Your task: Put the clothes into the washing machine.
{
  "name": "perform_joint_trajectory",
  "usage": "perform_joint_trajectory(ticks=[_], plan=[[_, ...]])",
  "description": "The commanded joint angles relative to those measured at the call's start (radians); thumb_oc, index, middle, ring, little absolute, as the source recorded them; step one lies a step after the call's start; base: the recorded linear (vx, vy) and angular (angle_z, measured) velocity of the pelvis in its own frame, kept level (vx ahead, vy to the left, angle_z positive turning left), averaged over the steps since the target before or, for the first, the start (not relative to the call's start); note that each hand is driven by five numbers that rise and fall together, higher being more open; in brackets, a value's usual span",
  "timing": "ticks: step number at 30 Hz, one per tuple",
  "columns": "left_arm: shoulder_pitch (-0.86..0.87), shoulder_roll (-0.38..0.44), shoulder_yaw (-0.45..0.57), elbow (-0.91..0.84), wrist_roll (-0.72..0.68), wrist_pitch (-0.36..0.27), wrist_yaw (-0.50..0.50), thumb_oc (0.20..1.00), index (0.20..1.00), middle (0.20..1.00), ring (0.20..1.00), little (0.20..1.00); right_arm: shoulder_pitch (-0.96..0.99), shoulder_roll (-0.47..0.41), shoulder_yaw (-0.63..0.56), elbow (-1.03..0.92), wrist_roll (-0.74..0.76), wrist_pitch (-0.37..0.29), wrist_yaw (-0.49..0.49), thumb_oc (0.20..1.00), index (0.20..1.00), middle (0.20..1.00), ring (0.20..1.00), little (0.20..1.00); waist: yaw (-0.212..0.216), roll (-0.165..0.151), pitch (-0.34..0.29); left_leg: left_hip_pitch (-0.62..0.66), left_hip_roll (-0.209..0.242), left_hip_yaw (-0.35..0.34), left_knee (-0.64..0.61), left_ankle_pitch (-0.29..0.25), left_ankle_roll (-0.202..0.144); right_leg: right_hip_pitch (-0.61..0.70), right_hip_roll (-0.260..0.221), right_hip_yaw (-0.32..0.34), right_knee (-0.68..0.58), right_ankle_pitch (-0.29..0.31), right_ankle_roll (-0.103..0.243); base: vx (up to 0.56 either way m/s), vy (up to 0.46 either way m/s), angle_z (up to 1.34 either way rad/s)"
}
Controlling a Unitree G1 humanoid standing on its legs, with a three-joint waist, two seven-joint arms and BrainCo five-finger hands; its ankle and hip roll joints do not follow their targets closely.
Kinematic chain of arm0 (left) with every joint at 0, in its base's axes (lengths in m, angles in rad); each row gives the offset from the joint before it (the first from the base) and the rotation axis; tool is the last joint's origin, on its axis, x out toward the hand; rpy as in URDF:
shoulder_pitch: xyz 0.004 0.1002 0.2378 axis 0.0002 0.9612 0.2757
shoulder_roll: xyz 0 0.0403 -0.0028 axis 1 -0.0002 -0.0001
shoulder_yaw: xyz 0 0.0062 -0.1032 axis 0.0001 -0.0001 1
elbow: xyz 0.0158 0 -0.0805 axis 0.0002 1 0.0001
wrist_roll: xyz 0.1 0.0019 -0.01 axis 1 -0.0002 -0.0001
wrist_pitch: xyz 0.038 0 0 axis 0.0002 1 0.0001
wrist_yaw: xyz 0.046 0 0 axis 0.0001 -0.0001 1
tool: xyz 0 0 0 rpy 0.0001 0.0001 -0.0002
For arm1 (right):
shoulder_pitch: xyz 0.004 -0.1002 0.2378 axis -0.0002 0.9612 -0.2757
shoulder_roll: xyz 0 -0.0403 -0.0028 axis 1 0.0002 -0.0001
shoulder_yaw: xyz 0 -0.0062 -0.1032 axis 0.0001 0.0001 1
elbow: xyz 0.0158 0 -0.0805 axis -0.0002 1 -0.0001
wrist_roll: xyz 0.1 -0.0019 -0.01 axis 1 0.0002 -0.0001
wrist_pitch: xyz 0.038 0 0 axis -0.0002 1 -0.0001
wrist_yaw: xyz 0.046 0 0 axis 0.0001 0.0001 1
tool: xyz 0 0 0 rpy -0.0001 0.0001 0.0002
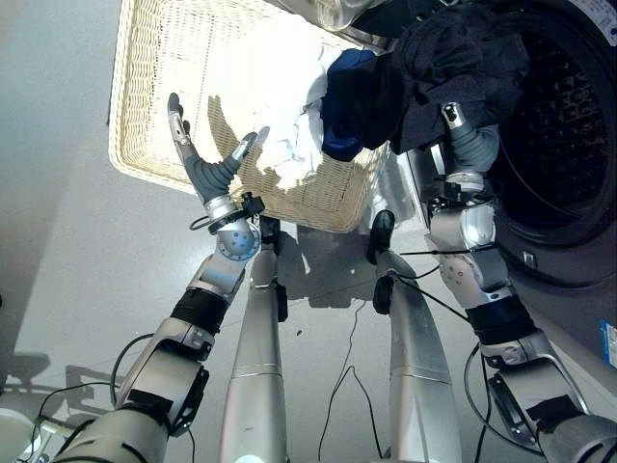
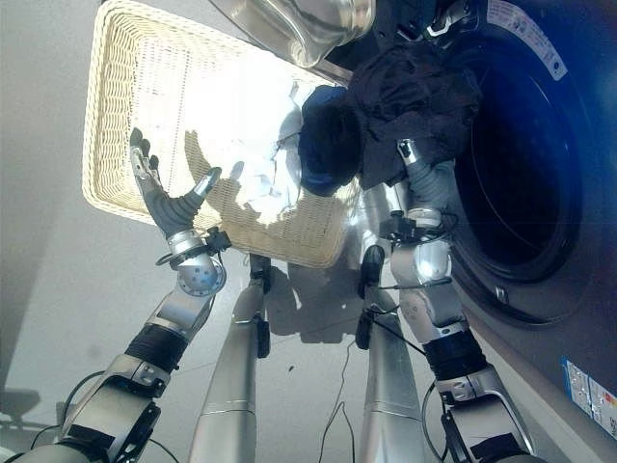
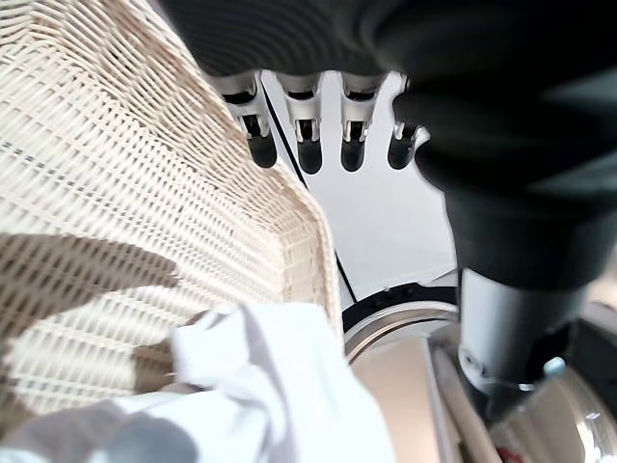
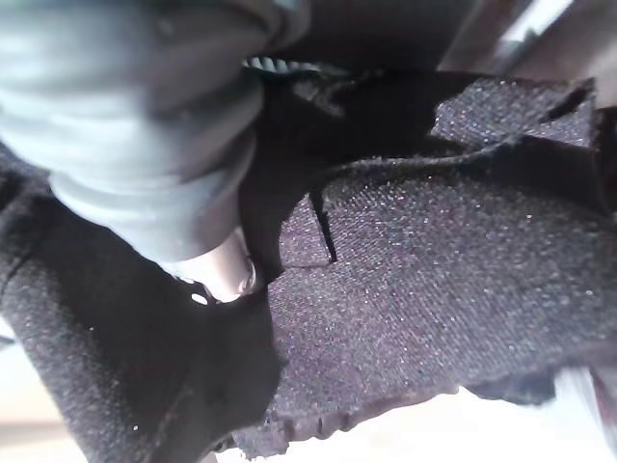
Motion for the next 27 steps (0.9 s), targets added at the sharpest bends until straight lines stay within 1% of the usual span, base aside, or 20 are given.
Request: perform_joint_trajectory(ticks=[1, 4, 9, 10, 13, 14, 15, 16, 17, 18, 19, 20, 21, 23, 24, 25, 26, 27], plan=[[-0.034, 0.03, 0.041, 0.008, -0.017, -0.025, 0.007, 1.0, 1.0, 1.0, 1.0, 1.0, -0.01, -0.025, -0.051, -0.084, 0.025, -0.097, 0.0, 0.2, 0.2, 0.2, 0.2, 0.2, 0.012, -0.023, -0.025, -0.005, -0.054, 0.026, 0.043, -0.037, 0.059, 0.024, 0.024, -0.052, -0.061, 0.095, 0.084, -0.01, 0.002, -0.03], [-0.054, 0.056, 0.034, 0.06, -0.042, -0.03, 0.008, 1.0, 1.0, 1.0, 1.0, 1.0, -0.024, -0.046, -0.061, -0.025, 0.081, -0.105, 0.005, 0.2, 0.2, 0.2, 0.2, 0.2, 0.01, -0.021, -0.025, -0.005, -0.052, 0.028, 0.04, -0.038, 0.057, 0.023, 0.024, -0.052, -0.064, 0.096, 0.083, 0.0, 0.001, -0.01], [-0.077, 0.076, 0.02, 0.097, -0.052, -0.023, 0.009, 1.0, 1.0, 1.0, 1.0, 1.0, -0.04, -0.056, -0.063, 0.038, 0.117, -0.099, -0.009, 0.2, 0.2, 0.2, 0.2, 0.2, 0.008, -0.019, -0.025, -0.001, -0.051, 0.031, 0.034, -0.036, 0.053, 0.027, 0.023, -0.053, -0.074, 0.098, 0.084, -0.02, 0.0, -0.04], [-0.089, 0.083, 0.017, 0.116, -0.067, -0.02, -0.001, 1.0, 1.0, 1.0, 1.0, 1.0, -0.049, -0.061, -0.066, 0.08, 0.162, -0.089, 0.003, 0.2, 0.2, 0.2, 0.2, 0.2, 0.009, -0.018, -0.025, 0.001, -0.051, 0.032, 0.031, -0.036, 0.052, 0.03, 0.023, -0.054, -0.078, 0.098, 0.085, -0.02, -0.01, -0.03], [-0.108, 0.097, 0.008, 0.149, -0.089, -0.018, -0.014, 1.0, 1.0, 1.0, 1.0, 1.0, -0.066, -0.074, -0.063, 0.162, 0.227, -0.072, 0.019, 0.2, 0.2, 0.2, 0.2, 0.2, 0.009, -0.016, -0.025, 0.001, -0.05, 0.033, 0.03, -0.036, 0.049, 0.028, 0.021, -0.054, -0.077, 0.099, 0.085, 0.0, 0.0, 0.0], [-0.122, 0.107, -0.003, 0.173, -0.106, -0.013, -0.029, 1.0, 1.0, 1.0, 1.0, 1.0, -0.083, -0.09, -0.054, 0.249, 0.303, -0.054, 0.036, 0.2, 0.2, 0.2, 0.2, 0.2, 0.01, -0.016, -0.025, 0.0, -0.049, 0.034, 0.027, -0.036, 0.047, 0.027, 0.02, -0.057, -0.082, 0.101, 0.085, 0.0, 0.0, 0.0], [-0.126, 0.111, -0.009, 0.183, -0.112, -0.012, -0.038, 1.0, 1.0, 1.0, 1.0, 1.0, -0.09, -0.098, -0.049, 0.283, 0.337, -0.048, 0.048, 0.2, 0.2, 0.2, 0.2, 0.2, 0.012, -0.015, -0.025, 0.0, -0.05, 0.035, 0.025, -0.035, 0.047, 0.028, 0.02, -0.058, -0.084, 0.102, 0.084, 0.0, 0.0, 0.0], [-0.126, 0.111, -0.009, 0.183, -0.112, -0.012, -0.038, 1.0, 1.0, 1.0, 1.0, 1.0, -0.09, -0.098, -0.049, 0.283, 0.337, -0.048, 0.048, 0.2, 0.2, 0.2, 0.2, 0.2, 0.012, -0.015, -0.025, 0.0, -0.05, 0.035, 0.025, -0.035, 0.047, 0.028, 0.02, -0.058, -0.084, 0.102, 0.084, 0.0, 0.0, 0.0], [-0.13, 0.115, -0.012, 0.191, -0.117, -0.014, -0.041, 1.0, 1.0, 1.0, 1.0, 1.0, -0.097, -0.103, -0.047, 0.313, 0.369, -0.04, 0.064, 0.2, 0.2, 0.2, 0.2, 0.2, 0.013, -0.014, -0.025, 0.0, -0.049, 0.035, 0.025, -0.035, 0.047, 0.027, 0.02, -0.059, -0.086, 0.103, 0.084, 0.0, 0.0, 0.0], [-0.137, 0.122, -0.02, 0.207, -0.134, -0.014, -0.057, 1.0, 1.0, 1.0, 1.0, 1.0, -0.107, -0.114, -0.041, 0.379, 0.426, -0.028, 0.106, 0.2, 0.2, 0.2, 0.2, 0.2, 0.014, -0.013, -0.025, -0.002, -0.049, 0.035, 0.025, -0.036, 0.046, 0.025, 0.019, -0.06, -0.084, 0.104, 0.084, -0.01, -0.031, -0.02], [-0.15, 0.131, -0.03, 0.232, -0.153, -0.009, -0.083, 1.0, 1.0, 1.0, 1.0, 1.0, -0.132, -0.134, -0.025, 0.466, 0.48, -0.004, 0.118, 0.2, 0.2, 0.2, 0.2, 0.2, 0.016, -0.011, -0.025, -0.004, -0.048, 0.035, 0.024, -0.035, 0.044, 0.021, 0.02, -0.061, -0.084, 0.105, 0.082, -0.01, -0.041, -0.02], [-0.165, 0.14, -0.038, 0.258, -0.167, -0.014, -0.1, 1.0, 1.0, 1.0, 1.0, 1.0, -0.157, -0.149, -0.012, 0.553, 0.534, 0.002, 0.148, 0.2, 0.2, 0.2, 0.2, 0.2, 0.019, -0.009, -0.025, -0.007, -0.047, 0.035, 0.022, -0.034, 0.043, 0.019, 0.019, -0.063, -0.087, 0.106, 0.08, 0.0, -0.031, -0.01], [-0.165, 0.14, -0.038, 0.258, -0.167, -0.014, -0.1, 1.0, 1.0, 1.0, 1.0, 1.0, -0.157, -0.149, -0.012, 0.553, 0.534, 0.002, 0.148, 0.2, 0.2, 0.2, 0.2, 0.2, 0.019, -0.009, -0.025, -0.007, -0.047, 0.035, 0.022, -0.034, 0.043, 0.019, 0.019, -0.063, -0.087, 0.106, 0.08, 0.0, -0.04, 0.0], [-0.198, 0.159, -0.058, 0.309, -0.193, -0.018, -0.139, 1.0, 1.0, 1.0, 1.0, 1.0, -0.239, -0.202, 0.001, 0.716, 0.682, 0.047, 0.178, 0.2, 0.2, 0.2, 0.2, 0.2, 0.027, 0.0, -0.025, -0.017, -0.046, 0.03, 0.028, -0.036, 0.039, 0.007, 0.021, -0.062, -0.084, 0.106, 0.075, 0.02, -0.059, 0.0], [-0.205, 0.173, -0.064, 0.334, -0.212, -0.028, -0.163, 1.0, 1.0, 1.0, 1.0, 1.0, -0.297, -0.246, -0.018, 0.799, 0.737, 0.056, 0.164, 0.2, 0.2, 0.2, 0.2, 0.2, 0.031, 0.003, -0.025, -0.016, -0.046, 0.025, 0.034, -0.041, 0.038, 0.007, 0.022, -0.059, -0.082, 0.104, 0.074, 0.02, -0.049, -0.01], [-0.208, 0.179, -0.066, 0.346, -0.22, -0.035, -0.172, 1.0, 1.0, 1.0, 1.0, 1.0, -0.328, -0.268, -0.024, 0.835, 0.764, 0.044, 0.146, 0.2, 0.2, 0.2, 0.2, 0.2, 0.033, 0.005, -0.025, -0.016, -0.044, 0.023, 0.039, -0.045, 0.038, 0.007, 0.022, -0.058, -0.082, 0.104, 0.074, 0.01, -0.037, 0.0], [-0.195, 0.19, -0.07, 0.358, -0.231, -0.051, -0.184, 1.0, 1.0, 1.0, 1.0, 1.0, -0.384, -0.327, -0.055, 0.906, 0.818, 0.007, 0.116, 0.2, 0.2, 0.2, 0.2, 0.2, 0.037, 0.008, -0.025, -0.021, -0.039, 0.018, 0.051, -0.053, 0.038, 0.009, 0.023, -0.058, -0.075, 0.099, 0.073, 0.01, -0.032, -0.01], [-0.17, 0.194, -0.072, 0.352, -0.223, -0.065, -0.179, 1.0, 1.0, 1.0, 1.0, 1.0, -0.407, -0.368, -0.072, 0.936, 0.846, -0.025, 0.093, 0.2, 0.2, 0.2, 0.2, 0.2, 0.04, 0.005, -0.025, -0.024, -0.035, 0.014, 0.056, -0.059, 0.038, 0.01, 0.026, -0.059, -0.072, 0.096, 0.072, 0.0, 0.0, 0.0]])
